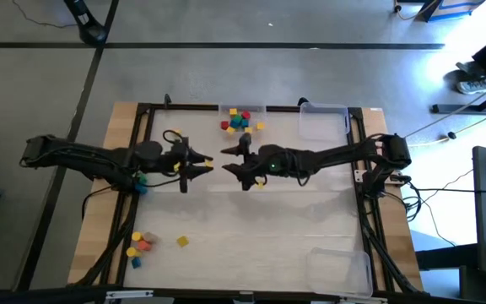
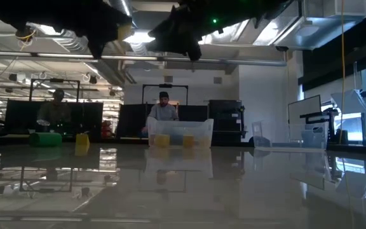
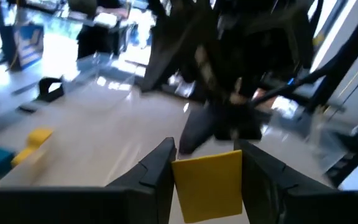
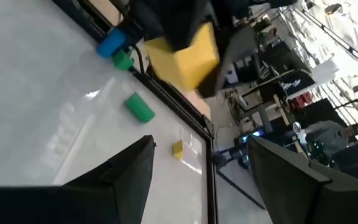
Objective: Sort blocks by size
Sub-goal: Put the triangle yellow block into the top right transparent bin
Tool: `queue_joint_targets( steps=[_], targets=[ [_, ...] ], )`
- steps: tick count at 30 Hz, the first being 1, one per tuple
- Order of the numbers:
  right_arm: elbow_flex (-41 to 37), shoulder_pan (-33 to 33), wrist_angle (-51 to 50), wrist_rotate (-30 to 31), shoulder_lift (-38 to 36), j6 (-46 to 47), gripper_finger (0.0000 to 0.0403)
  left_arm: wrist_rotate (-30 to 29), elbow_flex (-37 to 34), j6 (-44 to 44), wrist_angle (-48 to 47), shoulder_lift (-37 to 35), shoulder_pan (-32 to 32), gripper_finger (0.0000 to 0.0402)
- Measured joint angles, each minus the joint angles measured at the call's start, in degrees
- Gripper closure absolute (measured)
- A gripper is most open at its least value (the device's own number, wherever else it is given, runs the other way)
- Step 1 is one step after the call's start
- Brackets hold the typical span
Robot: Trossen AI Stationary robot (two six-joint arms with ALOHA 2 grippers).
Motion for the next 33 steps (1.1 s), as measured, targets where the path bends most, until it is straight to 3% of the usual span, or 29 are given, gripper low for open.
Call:
queue_joint_targets(
  steps=[5, 10, 18, 33],
  targets=[
    [0.0, 0.6, 2.3, -5.0, 0.1, -1.1, 0.0149, 2.5, 0.0, -0.5, 4.5, -0.1, 0.0, 0.0271],
    [0.0, 0.5, 10.7, -9.9, 1.6, -2.9, 0.0149, 5.8, 0.0, -1.1, 7.2, -0.1, 0.0, 0.0273],
    [0.9, 0.5, 20.0, -11.8, 5.7, -6.3, 0.0149, 5.9, 0.0, -1.0, 9.4, 0.4, 0.0, 0.0272],
    [7.9, 0.5, 17.5, -13.0, 9.2, -9.0, 0.0162, 5.9, 0.0, -1.8, 10.0, 0.3, -0.3, 0.0269]
  ],
)
